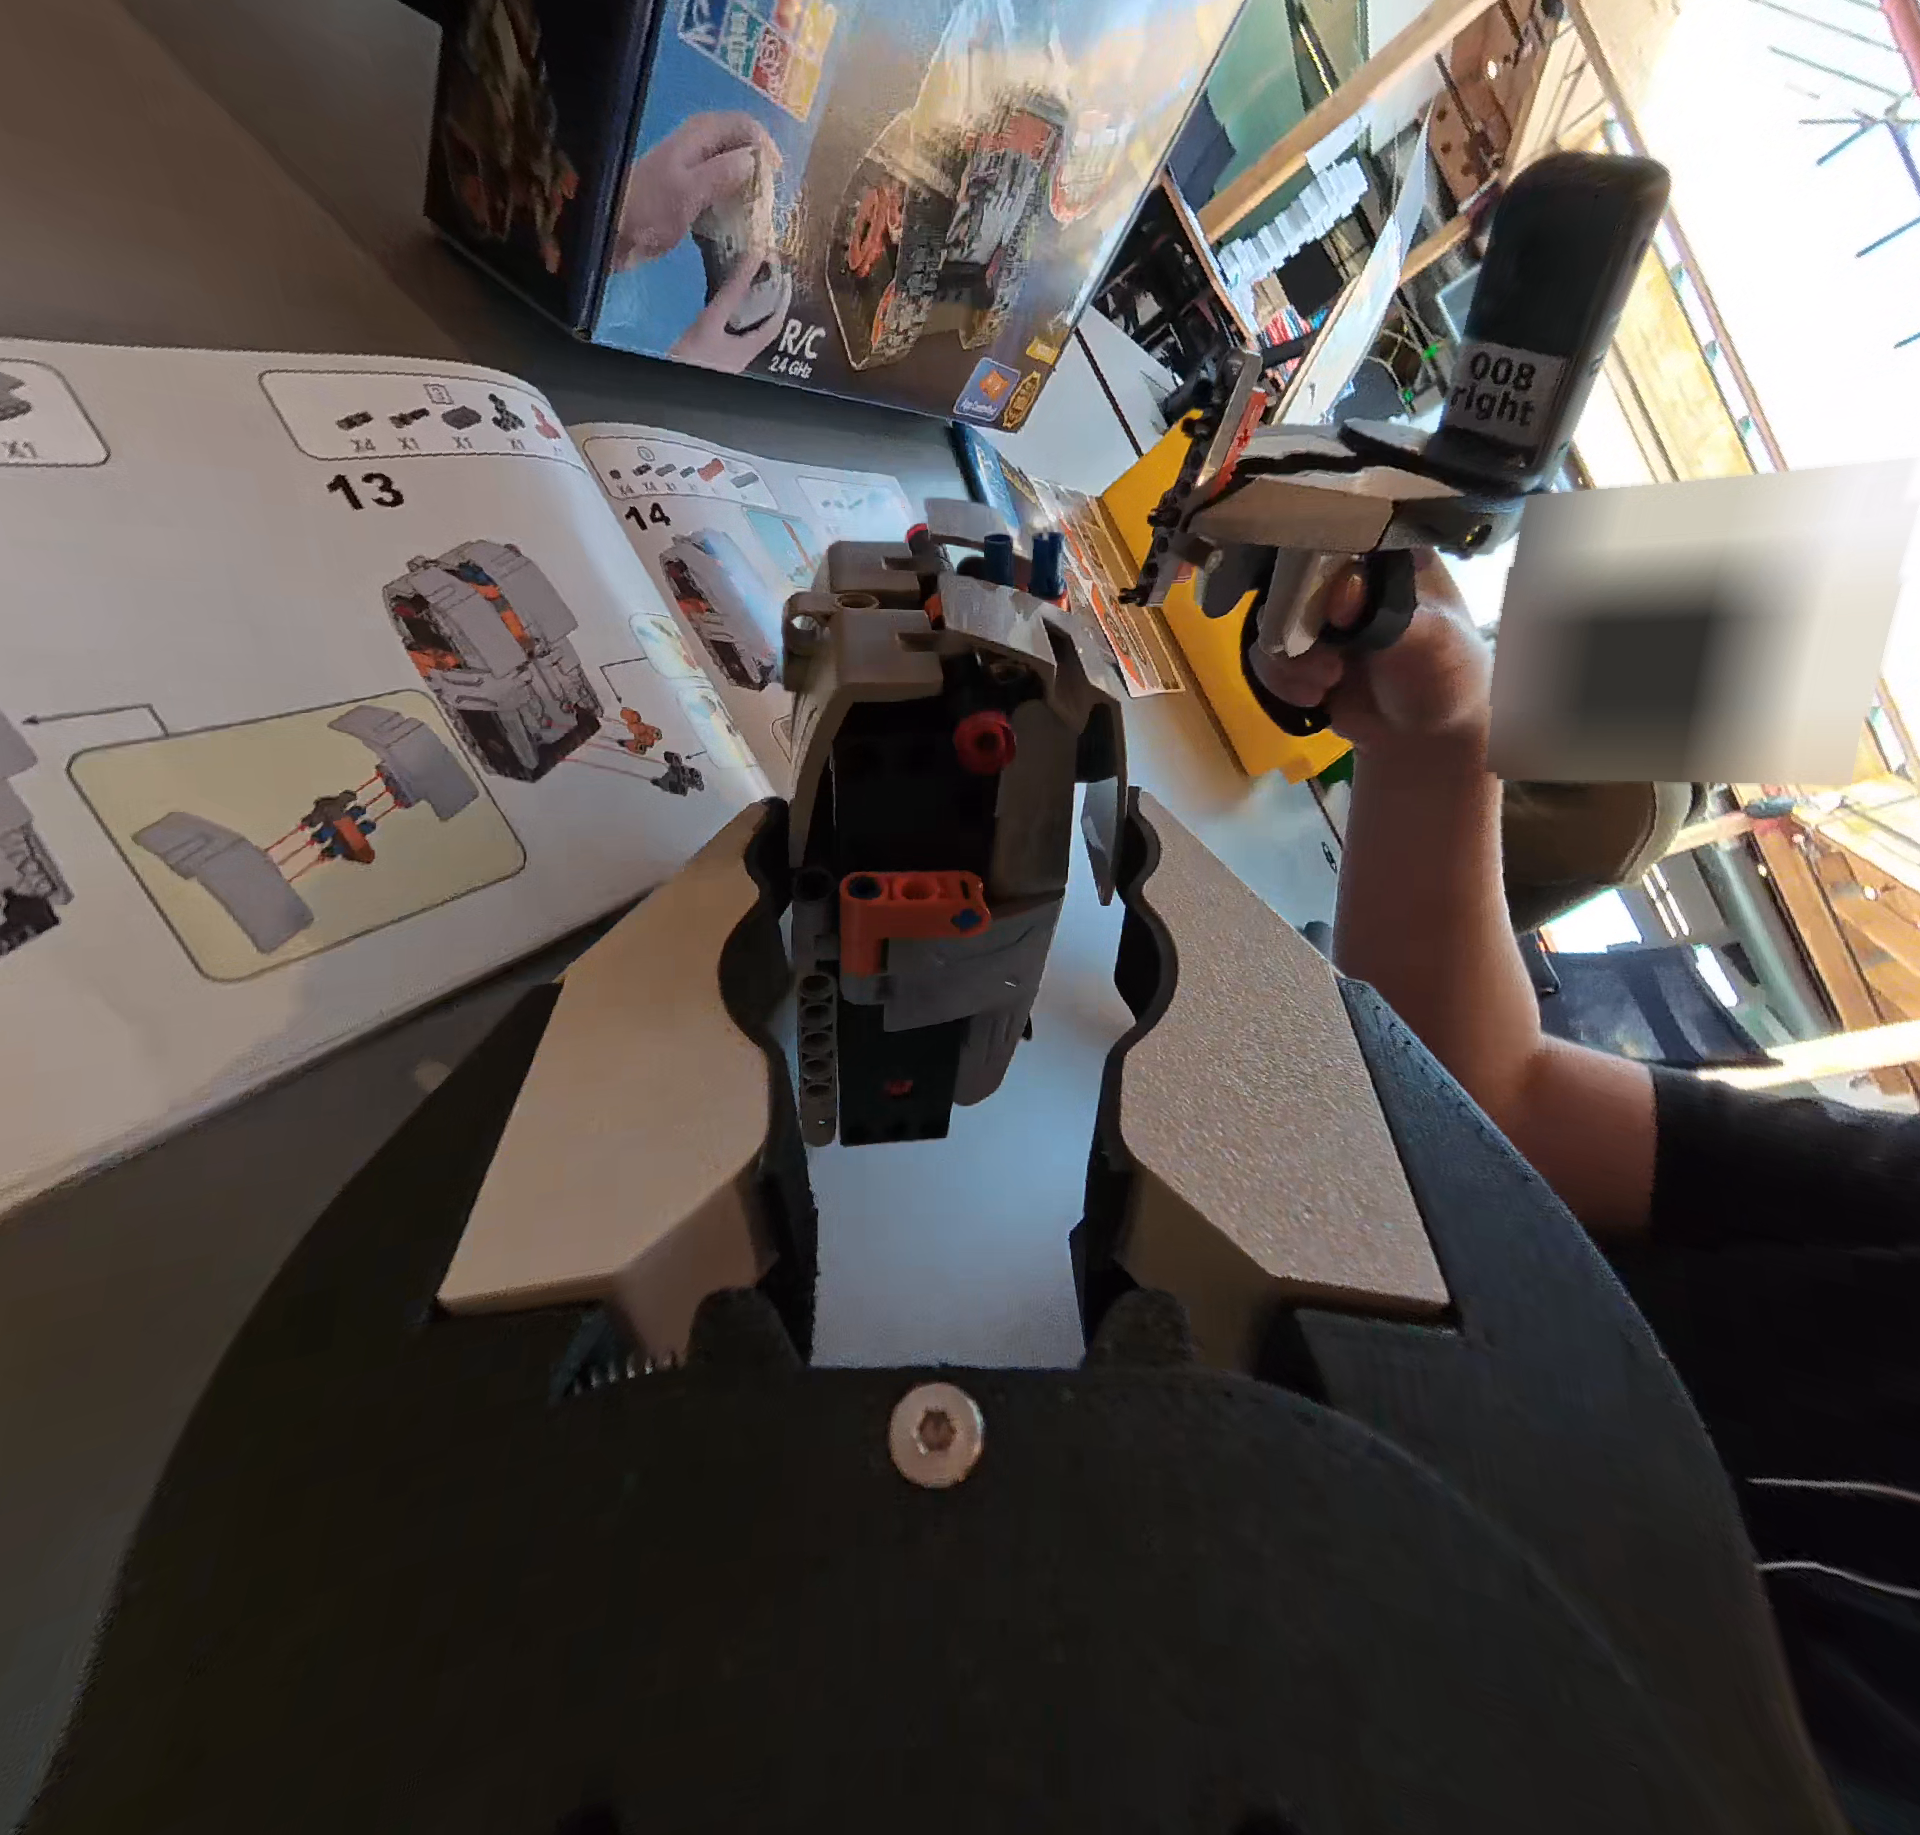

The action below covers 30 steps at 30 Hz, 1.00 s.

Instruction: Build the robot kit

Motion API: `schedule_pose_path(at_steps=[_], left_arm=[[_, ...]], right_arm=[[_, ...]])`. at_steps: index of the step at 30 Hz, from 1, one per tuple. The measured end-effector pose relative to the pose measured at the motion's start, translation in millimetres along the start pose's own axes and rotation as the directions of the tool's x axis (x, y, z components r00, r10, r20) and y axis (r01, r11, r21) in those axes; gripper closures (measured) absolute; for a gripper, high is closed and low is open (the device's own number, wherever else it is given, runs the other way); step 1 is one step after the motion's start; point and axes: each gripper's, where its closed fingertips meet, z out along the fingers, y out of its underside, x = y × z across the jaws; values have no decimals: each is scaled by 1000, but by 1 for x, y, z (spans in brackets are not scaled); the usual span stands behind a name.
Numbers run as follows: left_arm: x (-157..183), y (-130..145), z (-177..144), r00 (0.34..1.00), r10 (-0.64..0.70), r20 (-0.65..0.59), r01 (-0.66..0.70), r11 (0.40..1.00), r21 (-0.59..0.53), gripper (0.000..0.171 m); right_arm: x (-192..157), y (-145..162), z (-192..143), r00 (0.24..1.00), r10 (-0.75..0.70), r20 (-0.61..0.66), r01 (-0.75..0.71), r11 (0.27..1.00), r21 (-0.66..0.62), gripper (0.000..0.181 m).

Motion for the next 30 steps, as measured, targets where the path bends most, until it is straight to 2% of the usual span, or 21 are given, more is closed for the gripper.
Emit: schedule_pose_path(at_steps=[2, 5, 10, 19, 30], left_arm=[[1, -2, 4, 999, 27, -29, -26, 1000, 14, 110], [1, -1, 4, 1000, 8, -25, -8, 1000, -5, 110], [5, 4, 2, 998, 66, -22, -66, 998, 19, 110], [10, 3, 6, 985, 172, 16, -172, 985, 30, 110], [2, -1, 2, 997, 75, 3, -75, 995, 71, 110]], right_arm=[[-2, 3, 1, 1000, 2, 14, -3, 1000, 9, 175], [-7, 16, 4, 990, 77, 116, -73, 997, -38, 175], [-16, 15, 5, 968, 142, 209, -141, 990, -20, 175], [-17, 24, 4, 960, 166, 225, -159, 986, -48, 175], [-8, 26, -1, 976, 146, 162, -137, 988, -65, 175]])
